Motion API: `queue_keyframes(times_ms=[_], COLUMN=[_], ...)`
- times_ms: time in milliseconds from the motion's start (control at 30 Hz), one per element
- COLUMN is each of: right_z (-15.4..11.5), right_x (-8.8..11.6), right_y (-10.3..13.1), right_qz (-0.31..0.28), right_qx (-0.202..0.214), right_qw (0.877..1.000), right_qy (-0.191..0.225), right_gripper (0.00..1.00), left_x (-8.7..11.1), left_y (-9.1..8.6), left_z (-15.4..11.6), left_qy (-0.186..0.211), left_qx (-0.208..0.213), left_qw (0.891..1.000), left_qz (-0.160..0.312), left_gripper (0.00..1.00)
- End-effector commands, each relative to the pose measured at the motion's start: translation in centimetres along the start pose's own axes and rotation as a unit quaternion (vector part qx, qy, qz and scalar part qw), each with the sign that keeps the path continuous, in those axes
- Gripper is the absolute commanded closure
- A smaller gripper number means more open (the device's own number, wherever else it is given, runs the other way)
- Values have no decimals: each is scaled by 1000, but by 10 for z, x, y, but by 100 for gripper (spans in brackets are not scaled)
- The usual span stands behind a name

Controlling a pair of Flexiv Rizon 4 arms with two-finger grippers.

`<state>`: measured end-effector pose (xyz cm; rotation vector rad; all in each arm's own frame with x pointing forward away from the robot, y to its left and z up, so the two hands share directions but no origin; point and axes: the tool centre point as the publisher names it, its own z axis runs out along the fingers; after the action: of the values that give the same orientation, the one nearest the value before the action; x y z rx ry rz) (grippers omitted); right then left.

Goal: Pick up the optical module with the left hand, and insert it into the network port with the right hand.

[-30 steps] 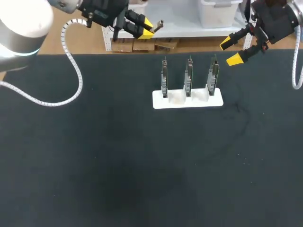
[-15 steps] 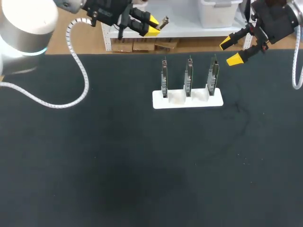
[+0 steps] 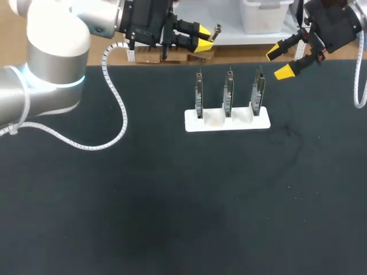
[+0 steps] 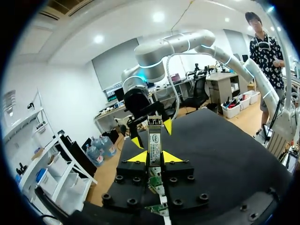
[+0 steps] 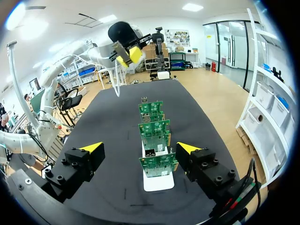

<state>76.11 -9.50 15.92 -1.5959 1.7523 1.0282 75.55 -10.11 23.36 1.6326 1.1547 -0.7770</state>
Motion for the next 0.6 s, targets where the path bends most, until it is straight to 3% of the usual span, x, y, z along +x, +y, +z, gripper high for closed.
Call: queue_keyframes(times_ms=[33,600], right_z=[0,0], right_x=[0,0], right_y=[1,1], right_qz=[0,0], right_qx=[2,2], right_qw=[1000,1000], right_qy=[0,0], right_gripper=[0,0], left_x=[2,0], left_y=[6,12], left_z=[13,21], left_qy=[-17,-16], left_qx=[7,24], left_qw=[1000,1000], left_qz=[4,9], left_gripper=[100,100])
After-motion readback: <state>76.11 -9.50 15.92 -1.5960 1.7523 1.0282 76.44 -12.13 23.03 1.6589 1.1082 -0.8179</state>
